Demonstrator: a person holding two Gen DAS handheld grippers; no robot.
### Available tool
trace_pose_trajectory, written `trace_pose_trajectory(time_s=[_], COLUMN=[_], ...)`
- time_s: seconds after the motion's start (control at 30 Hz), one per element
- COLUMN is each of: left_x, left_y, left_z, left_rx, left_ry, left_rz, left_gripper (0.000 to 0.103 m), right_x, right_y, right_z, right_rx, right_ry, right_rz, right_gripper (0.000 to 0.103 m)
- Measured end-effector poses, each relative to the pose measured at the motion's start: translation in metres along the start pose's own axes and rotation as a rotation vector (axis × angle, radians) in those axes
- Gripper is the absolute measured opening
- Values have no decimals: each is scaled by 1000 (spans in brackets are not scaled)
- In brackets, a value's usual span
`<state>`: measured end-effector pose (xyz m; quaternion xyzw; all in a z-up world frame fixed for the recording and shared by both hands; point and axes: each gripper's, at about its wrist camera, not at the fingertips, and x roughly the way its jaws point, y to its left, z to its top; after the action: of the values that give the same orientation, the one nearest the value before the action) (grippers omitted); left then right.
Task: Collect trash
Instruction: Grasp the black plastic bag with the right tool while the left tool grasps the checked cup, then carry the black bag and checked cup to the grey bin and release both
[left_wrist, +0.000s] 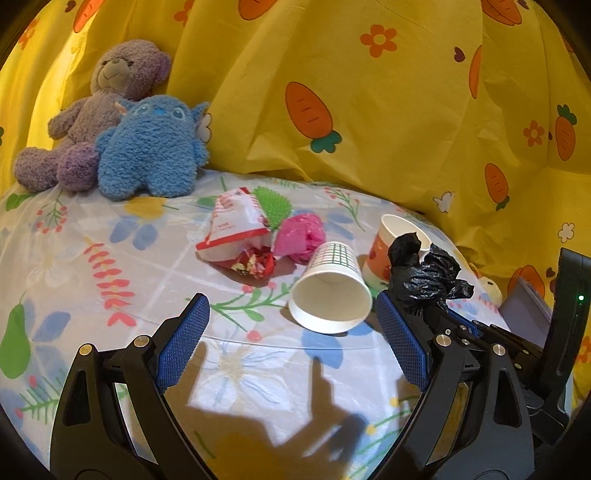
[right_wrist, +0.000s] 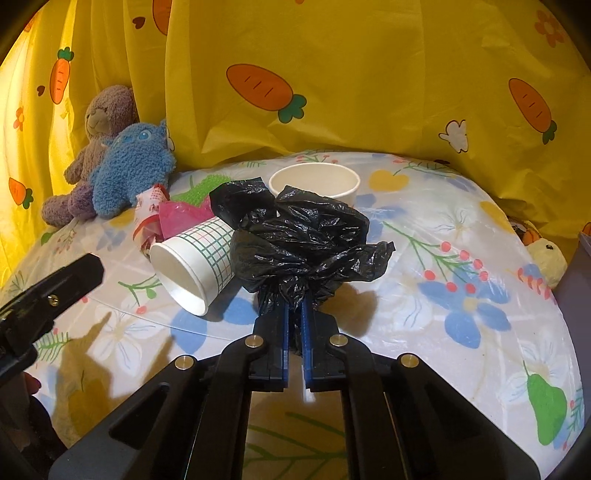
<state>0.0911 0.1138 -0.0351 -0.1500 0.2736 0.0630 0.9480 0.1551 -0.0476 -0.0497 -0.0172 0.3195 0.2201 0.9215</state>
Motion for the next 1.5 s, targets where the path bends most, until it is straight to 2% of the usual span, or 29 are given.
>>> trace_pose_trajectory(time_s=[0.13, 0.27, 0.37, 0.63, 0.7, 0.9, 1.0, 1.23, 1.5], left_x=[18, 43, 60, 82, 85, 86, 81, 69, 23], left_y=[-18, -31, -35, -44, -43, -32, -28, -28, -32], left_z=[0, -2, -2, -3, -2, -2, -1, 1, 2], left_rx=[10, 8, -14, -29, -35, -61, -70, -56, -21], left_ry=[54, 123, 159, 187, 193, 192, 176, 138, 49], left_rz=[-59, -92, -98, -130, -139, -167, -184, -186, -204], left_gripper=[87, 67, 57, 34, 25, 8, 3, 2, 2], right_x=[-18, -26, -31, -37, -40, -46, -47, -51, -67], right_y=[-15, -27, -35, -42, -43, -50, -53, -56, -59], right_z=[-7, -14, -17, -22, -23, -26, -28, -31, -30], right_rx=[47, 73, 89, 105, 104, 121, 130, 137, 140], right_ry=[-33, -38, -44, -52, -56, -68, -67, -69, -103], right_rz=[1, -3, -6, -5, -2, -2, -2, 0, -6], right_gripper=[7, 7, 7, 7, 7, 7, 7, 7, 7])
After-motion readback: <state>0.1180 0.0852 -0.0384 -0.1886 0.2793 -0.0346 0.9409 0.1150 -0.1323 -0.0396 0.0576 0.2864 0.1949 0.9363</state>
